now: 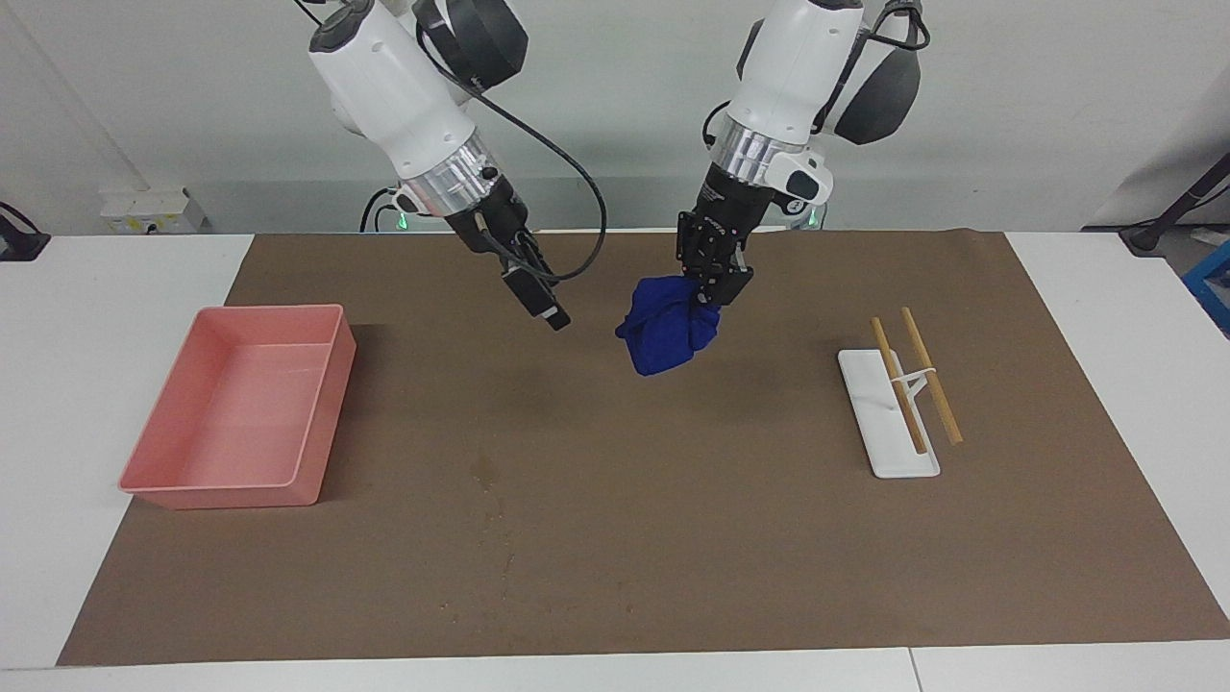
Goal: Wipe water with towel using both arms
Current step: 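Hold the cloth with the left gripper while the right gripper reaches it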
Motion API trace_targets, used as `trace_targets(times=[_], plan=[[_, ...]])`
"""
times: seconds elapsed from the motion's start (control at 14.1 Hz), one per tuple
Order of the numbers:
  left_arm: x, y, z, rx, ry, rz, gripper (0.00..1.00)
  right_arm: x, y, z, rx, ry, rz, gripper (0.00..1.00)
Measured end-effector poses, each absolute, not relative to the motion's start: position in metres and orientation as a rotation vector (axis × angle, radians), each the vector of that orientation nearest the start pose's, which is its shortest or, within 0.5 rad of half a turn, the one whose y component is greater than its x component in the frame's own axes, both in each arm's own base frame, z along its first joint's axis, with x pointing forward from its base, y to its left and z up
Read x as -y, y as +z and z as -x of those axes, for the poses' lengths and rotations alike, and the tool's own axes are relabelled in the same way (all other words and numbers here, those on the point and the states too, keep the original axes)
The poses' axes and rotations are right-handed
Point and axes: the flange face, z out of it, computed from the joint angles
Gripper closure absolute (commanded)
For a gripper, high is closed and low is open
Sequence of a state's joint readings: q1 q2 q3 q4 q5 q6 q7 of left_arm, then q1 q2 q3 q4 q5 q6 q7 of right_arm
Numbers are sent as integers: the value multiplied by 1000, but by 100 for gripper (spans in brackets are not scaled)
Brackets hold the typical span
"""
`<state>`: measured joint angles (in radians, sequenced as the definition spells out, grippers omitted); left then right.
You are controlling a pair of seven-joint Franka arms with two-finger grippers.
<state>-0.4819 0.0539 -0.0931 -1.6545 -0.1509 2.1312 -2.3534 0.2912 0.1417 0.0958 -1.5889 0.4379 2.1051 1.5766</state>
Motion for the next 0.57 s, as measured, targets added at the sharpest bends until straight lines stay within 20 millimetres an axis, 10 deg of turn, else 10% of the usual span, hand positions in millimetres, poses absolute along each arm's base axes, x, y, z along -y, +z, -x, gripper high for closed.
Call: trace_targets(times=[0.21, 0.42, 0.57], plan=[[372, 632, -497, -2051, -160, -1601, 100, -285, 580, -587, -1634, 215, 1982, 17], [377, 636, -496, -2016, -159, -1575, 100, -290, 577, -589, -1650, 221, 1949, 84], [376, 637, -498, -2015, -157, -1567, 100, -286, 577, -592, -1691, 270, 1887, 100]])
